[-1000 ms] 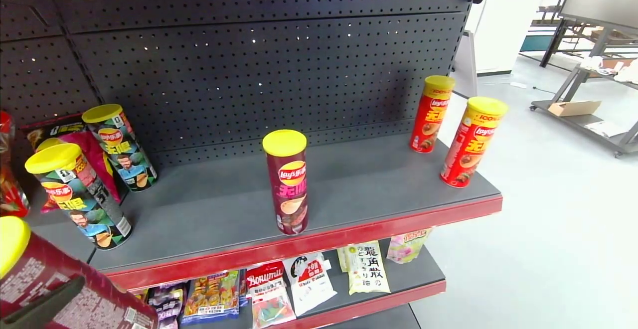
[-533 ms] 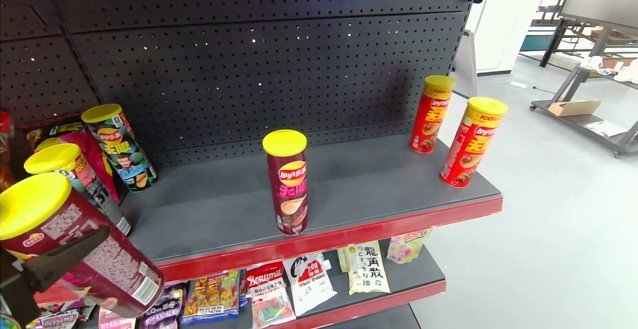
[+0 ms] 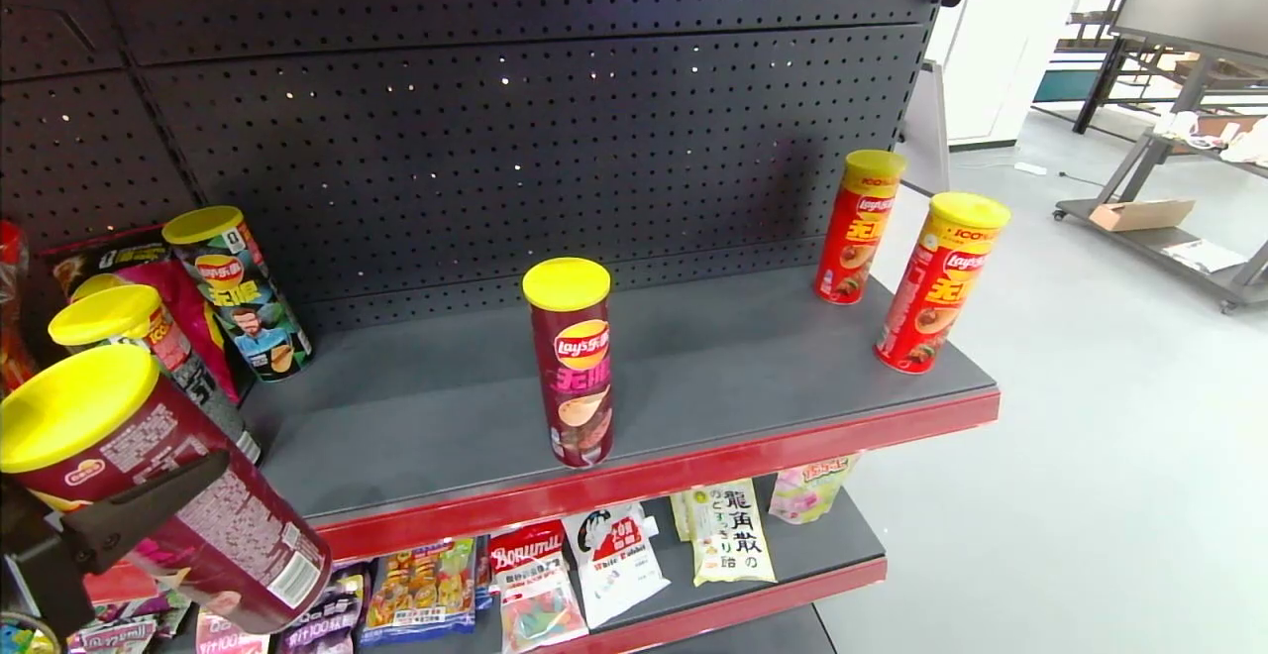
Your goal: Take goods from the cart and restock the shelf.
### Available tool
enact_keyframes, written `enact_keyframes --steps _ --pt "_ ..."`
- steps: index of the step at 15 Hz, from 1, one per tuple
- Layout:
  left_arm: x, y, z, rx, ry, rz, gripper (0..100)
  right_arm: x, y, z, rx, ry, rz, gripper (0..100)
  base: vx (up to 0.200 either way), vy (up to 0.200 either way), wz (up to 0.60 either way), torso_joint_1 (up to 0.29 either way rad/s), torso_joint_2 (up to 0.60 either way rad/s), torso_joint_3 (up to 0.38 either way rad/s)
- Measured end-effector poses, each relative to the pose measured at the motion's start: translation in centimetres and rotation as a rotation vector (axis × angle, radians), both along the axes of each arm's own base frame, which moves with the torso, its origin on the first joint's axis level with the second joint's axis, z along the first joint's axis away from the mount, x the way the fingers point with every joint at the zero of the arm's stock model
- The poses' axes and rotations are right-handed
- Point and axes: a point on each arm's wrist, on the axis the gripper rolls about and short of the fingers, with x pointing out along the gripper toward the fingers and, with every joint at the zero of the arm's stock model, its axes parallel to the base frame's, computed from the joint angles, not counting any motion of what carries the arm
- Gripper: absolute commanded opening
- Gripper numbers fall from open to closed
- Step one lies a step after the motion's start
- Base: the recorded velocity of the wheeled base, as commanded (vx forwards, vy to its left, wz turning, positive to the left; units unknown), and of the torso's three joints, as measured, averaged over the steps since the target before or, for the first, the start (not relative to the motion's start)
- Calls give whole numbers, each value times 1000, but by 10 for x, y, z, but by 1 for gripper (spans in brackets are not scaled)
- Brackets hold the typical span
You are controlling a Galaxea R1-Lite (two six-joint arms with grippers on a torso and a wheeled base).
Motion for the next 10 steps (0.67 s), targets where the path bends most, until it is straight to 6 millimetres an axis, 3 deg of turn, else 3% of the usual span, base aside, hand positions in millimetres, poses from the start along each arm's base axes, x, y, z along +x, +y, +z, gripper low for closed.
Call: enact_keyframes --steps 3,10 --pt "0 0 1 0 -3 -1 0 -2 -1 0 0 -21 67 100 0 0 0 0 0 0" --pt "-3 0 0 16 -17 1 0 -7 -2 -2 -13 -86 29 100 0 0 0 0 0 0"
